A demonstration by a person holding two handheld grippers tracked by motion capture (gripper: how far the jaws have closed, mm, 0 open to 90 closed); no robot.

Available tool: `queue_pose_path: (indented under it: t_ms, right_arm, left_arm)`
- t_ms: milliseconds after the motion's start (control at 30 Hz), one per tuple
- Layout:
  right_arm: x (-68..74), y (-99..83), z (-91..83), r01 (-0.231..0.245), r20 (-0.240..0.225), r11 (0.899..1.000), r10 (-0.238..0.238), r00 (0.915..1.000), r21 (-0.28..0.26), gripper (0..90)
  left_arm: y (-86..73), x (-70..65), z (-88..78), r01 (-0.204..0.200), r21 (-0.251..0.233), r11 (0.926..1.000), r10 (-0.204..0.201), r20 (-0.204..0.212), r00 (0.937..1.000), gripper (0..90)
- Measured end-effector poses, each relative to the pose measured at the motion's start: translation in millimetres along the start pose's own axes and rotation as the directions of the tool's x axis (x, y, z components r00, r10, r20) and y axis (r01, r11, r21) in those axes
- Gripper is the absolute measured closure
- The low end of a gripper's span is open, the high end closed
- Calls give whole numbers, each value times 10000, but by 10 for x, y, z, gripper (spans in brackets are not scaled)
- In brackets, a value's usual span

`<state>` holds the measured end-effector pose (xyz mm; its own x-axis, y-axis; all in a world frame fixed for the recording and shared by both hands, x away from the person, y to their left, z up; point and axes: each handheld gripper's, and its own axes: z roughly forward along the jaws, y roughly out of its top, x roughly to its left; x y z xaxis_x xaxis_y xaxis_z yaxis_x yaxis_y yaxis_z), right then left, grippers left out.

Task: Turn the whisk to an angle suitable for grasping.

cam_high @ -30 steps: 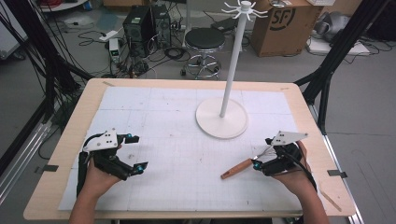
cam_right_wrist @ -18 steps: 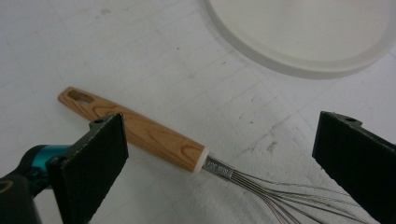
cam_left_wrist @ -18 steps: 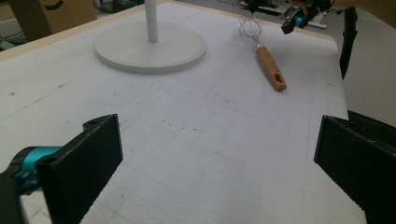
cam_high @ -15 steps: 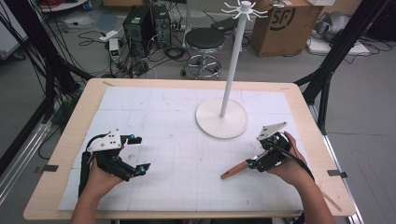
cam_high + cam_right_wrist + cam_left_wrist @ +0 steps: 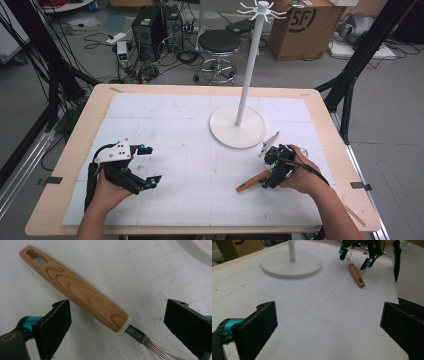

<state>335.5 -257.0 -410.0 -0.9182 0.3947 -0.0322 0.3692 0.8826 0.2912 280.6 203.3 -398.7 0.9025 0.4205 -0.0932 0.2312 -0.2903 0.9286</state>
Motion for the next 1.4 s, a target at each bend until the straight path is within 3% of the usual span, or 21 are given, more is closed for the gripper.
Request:
queue_pose_path:
  t_ms: [67,167,267,400,600,733,933,1000,1133,1300,1400]
  right_arm:
    - [9,27,22,327,-60,9990,-325,9995,317,160]
    - [28,61,36,580,-251,9973,-569,9981,458,199]
    - [21,72,70,807,-637,9941,-761,9951,720,304]
    - [2,60,61,768,-766,9936,-705,9946,834,403]
    - [26,67,46,898,-666,9915,-837,9943,940,483]
    - [33,71,27,895,-652,9910,-832,9944,992,627]
    - [43,73,27,743,-646,9920,-679,9956,1023,629]
    - [34,61,21,631,-673,9939,-572,9961,901,557]
    - [19,48,-13,508,-848,9970,-458,9953,579,534]
    - [2,40,-3,387,-847,9974,-334,9958,612,539]
    - [1,47,34,245,-810,9970,-186,9965,731,598]
  left_arm:
    - [-2,-1,5,17,32,10000,-17,11,10000,17]
    - [-4,-1,11,-3,63,10000,3,4,10000,17]
    - [-5,-3,13,12,66,10000,-12,15,10000,17]
    - [-5,-2,16,-37,102,9999,37,25,10000,17]
    - [-3,-7,21,-49,113,9999,49,-3,10000,17]
    - [-3,-9,19,-40,103,9999,40,12,10000,17]
    - [-3,-10,23,-72,112,9999,71,51,10000,17]
    - [-2,-11,22,-70,92,9999,70,33,10000,17]
    - [-3,-13,22,-41,88,10000,40,48,10000,17]
    - [-3,-12,25,-83,154,9998,82,67,9999,17]
    - [-2,-15,25,-76,140,9999,75,45,10000,17]
